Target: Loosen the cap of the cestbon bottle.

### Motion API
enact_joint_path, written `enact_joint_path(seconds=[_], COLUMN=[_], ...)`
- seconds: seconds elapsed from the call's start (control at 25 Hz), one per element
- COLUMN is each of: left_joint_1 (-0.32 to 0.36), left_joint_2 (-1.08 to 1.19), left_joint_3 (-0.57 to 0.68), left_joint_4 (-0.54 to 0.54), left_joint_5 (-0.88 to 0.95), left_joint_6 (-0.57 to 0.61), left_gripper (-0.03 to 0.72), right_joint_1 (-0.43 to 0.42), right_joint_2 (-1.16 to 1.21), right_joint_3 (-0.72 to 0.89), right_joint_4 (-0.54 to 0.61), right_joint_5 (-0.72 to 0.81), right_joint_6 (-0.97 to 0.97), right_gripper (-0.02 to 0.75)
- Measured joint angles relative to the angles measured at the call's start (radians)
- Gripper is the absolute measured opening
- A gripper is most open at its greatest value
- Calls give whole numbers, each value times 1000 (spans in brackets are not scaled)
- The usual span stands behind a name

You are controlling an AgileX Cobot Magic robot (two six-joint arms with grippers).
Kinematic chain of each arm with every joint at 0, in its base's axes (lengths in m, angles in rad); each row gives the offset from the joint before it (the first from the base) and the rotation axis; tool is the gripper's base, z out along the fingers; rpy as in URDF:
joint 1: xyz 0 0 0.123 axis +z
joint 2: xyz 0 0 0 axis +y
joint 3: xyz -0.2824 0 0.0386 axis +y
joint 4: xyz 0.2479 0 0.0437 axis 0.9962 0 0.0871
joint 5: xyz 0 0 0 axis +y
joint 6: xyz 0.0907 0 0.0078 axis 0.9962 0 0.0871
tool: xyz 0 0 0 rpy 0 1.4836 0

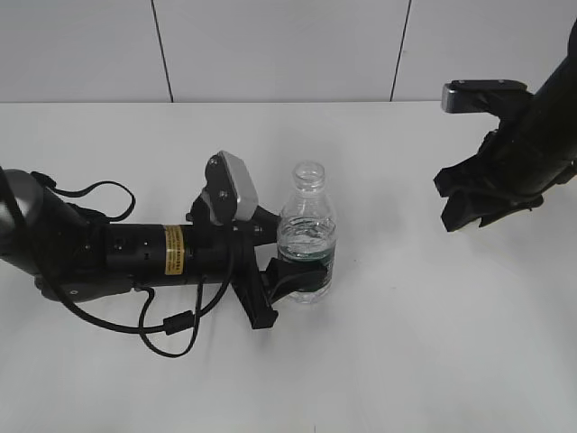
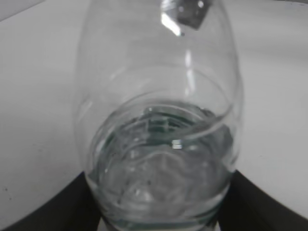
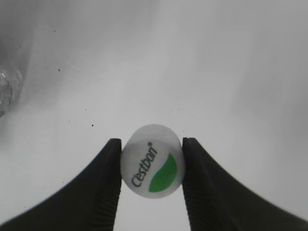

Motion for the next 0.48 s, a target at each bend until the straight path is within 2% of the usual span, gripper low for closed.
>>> enact_joint_path(seconds=[0.2, 0.48], left_joint_1=[0, 0], left_joint_2=[0, 0], left_joint_3=[0, 0], left_joint_4=[-55, -89], left_joint_5=[-11, -20], left_joint_6=[80, 98], left_gripper=[412, 412], right_joint_1=[0, 0], right_joint_2=[42, 82], right_joint_3=[19, 19], right_joint_4=[51, 97], right_joint_5=[-4, -33], right_joint_6=[-20, -103], right_gripper=[294, 294])
